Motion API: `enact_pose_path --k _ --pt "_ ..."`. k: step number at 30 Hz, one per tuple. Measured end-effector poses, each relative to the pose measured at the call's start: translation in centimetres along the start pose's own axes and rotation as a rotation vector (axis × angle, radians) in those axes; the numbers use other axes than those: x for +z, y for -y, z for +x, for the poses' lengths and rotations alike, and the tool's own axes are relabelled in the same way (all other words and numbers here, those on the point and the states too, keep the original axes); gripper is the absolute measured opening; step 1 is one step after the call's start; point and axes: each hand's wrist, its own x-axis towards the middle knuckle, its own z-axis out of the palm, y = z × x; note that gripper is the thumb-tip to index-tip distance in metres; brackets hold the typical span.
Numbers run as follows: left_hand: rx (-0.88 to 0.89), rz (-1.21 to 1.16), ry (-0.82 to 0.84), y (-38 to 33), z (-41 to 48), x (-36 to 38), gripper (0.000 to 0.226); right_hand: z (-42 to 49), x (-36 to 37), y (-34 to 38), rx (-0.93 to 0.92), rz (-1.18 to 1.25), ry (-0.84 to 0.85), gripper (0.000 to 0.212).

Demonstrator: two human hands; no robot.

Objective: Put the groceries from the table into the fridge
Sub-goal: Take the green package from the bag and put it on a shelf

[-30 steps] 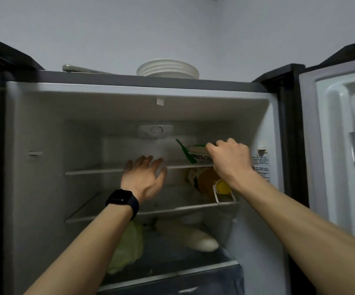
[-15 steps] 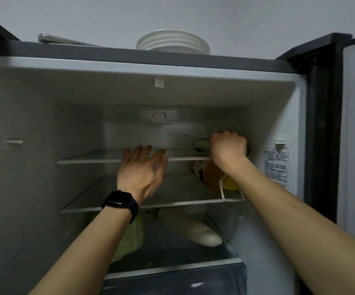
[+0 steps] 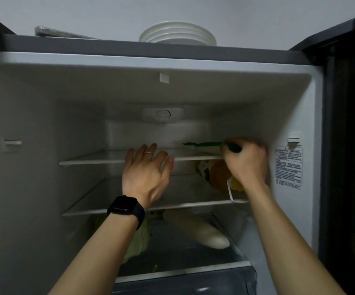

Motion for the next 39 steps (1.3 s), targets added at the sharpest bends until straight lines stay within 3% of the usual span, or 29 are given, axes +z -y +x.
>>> enact_pose_path --k 3,7,14,19,23,29,39 --pt "-0.015 -0.025 0.008 0.1 0.0 -0.1 0.058 2.1 0.6 0.1 0.101 -0.018 0.175 0.044" --pt "-0.023 -0.037 0.014 0.1 0.1 -0.2 0.059 3.1 2.4 1.0 0.117 -0.244 0.235 0.046" --pt "-0.004 -0.024 0.051 0.3 0.3 -0.3 0.062 2.0 2.7 0.4 -0.011 -0.288 0.212 0.046" --pt "0.008 -0.022 0.172 0.2 0.5 -1.2 0.058 -0.2 1.1 0.3 -0.061 -0.076 0.102 0.050" --pt "0.020 -0.051 0.191 -0.1 -0.4 -2.2 0.055 -6.9 -1.7 1.3 -0.059 0.203 -0.022 0.038" --pt "-0.013 -0.180 0.195 -2.9 -10.4 -6.0 0.061 -18.3 -7.6 0.8 -0.046 0.369 0.117 0.027" --pt "-0.220 -0.166 0.299 -8.2 -35.5 -17.4 0.063 -37.0 -18.6 -4.1 -0.220 0.352 0.478 0.029"
